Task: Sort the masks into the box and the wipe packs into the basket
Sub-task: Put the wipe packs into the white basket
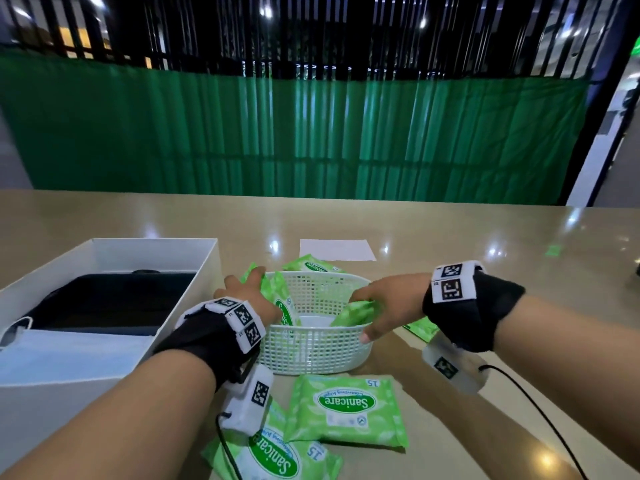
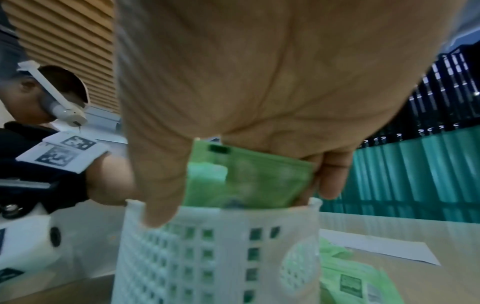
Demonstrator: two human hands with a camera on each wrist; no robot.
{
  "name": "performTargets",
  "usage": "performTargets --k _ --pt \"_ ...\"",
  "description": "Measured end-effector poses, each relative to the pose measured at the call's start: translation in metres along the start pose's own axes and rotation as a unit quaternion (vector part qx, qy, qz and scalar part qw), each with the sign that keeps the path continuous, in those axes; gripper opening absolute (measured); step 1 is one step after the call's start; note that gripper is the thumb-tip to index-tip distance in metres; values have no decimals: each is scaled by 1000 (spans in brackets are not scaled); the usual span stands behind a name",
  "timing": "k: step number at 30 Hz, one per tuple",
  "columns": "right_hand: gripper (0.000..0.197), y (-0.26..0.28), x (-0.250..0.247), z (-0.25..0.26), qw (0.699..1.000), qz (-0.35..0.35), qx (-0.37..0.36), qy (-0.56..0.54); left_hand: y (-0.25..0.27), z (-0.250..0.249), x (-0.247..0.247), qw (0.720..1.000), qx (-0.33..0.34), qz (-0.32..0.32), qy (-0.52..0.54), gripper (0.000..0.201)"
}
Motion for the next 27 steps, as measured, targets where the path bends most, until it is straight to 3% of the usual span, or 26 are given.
performTargets --k 3,5,9,13,16,18,24,27 --pt "26 -3 -6 -9 994 -52 -8 -96 -1 0 0 1000 0 1 -3 78" --pt "30 -8 -10 -10 990 -76 3 -121 -2 1 0 1000 1 3 -1 78" --pt "26 -12 -12 8 995 -61 -12 -78 -1 1 0 1000 2 6 1 79" --pt "51 -5 -15 34 992 -16 -33 -119 -2 0 2 1000 -2 -2 -1 78" --pt "68 -7 -11 50 999 -20 -36 -14 -1 0 2 1000 -3 -1 1 79" --pt "61 -12 -10 55 999 -42 -22 17 0 1 2 1000 -3 -2 1 79" --pt "38 -25 -17 41 995 -4 80 -58 1 1 0 1000 1 7 12 79" --pt "24 -33 -13 36 979 7 125 -159 0 2 0 1000 2 5 11 78"
Point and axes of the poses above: each hand's wrist, its own y-axis away from the middle knuckle, its own x-axis out of the palm, z = x × y, the point moved 1 cm from there along -y, towards the middle knuckle, and after that the axes turned 14 degrees about x, right-handed, at the moved point
